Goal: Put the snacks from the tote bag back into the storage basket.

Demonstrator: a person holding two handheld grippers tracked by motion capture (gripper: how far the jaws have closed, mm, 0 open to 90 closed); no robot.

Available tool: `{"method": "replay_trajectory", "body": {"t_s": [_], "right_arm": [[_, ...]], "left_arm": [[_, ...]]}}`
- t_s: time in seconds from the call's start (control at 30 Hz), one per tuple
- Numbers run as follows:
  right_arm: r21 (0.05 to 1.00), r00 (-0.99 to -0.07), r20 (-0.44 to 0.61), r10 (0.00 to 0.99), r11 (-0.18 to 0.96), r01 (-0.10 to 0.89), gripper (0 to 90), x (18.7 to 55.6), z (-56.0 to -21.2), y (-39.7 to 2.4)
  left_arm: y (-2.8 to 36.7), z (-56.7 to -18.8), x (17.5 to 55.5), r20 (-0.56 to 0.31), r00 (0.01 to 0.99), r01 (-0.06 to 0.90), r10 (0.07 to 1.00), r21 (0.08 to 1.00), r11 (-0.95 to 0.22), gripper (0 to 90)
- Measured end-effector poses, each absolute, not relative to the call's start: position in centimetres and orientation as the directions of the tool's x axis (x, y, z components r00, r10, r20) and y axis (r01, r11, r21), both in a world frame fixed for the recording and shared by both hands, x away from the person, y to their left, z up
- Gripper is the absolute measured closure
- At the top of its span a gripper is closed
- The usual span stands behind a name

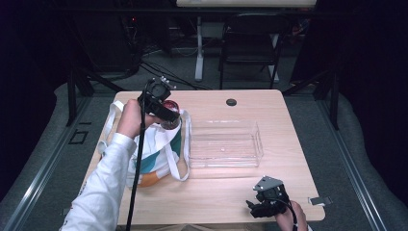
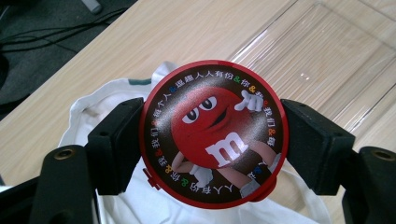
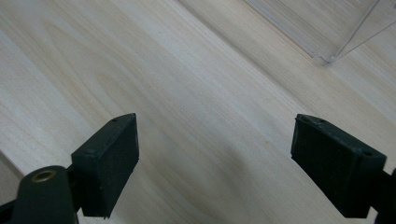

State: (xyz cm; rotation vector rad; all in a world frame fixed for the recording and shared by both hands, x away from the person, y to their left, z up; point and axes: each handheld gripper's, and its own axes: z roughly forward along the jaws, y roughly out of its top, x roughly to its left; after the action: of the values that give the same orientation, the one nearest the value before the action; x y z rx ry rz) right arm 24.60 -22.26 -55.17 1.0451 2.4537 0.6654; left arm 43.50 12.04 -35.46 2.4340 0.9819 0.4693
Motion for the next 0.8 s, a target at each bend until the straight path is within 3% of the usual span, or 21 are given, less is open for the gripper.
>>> {"method": "replay_trajectory", "body": {"t_s": [0.8], "right_arm": [[0.558, -0.649, -0.168, 0.742, 0.614, 0.558, 14.7, 24.6, -55.1, -22.3]], "left_arm": [[6.6, -36.1, 43.4, 0.115, 0.761, 0.497, 0.639, 0.529, -0.687, 26.0]]}}
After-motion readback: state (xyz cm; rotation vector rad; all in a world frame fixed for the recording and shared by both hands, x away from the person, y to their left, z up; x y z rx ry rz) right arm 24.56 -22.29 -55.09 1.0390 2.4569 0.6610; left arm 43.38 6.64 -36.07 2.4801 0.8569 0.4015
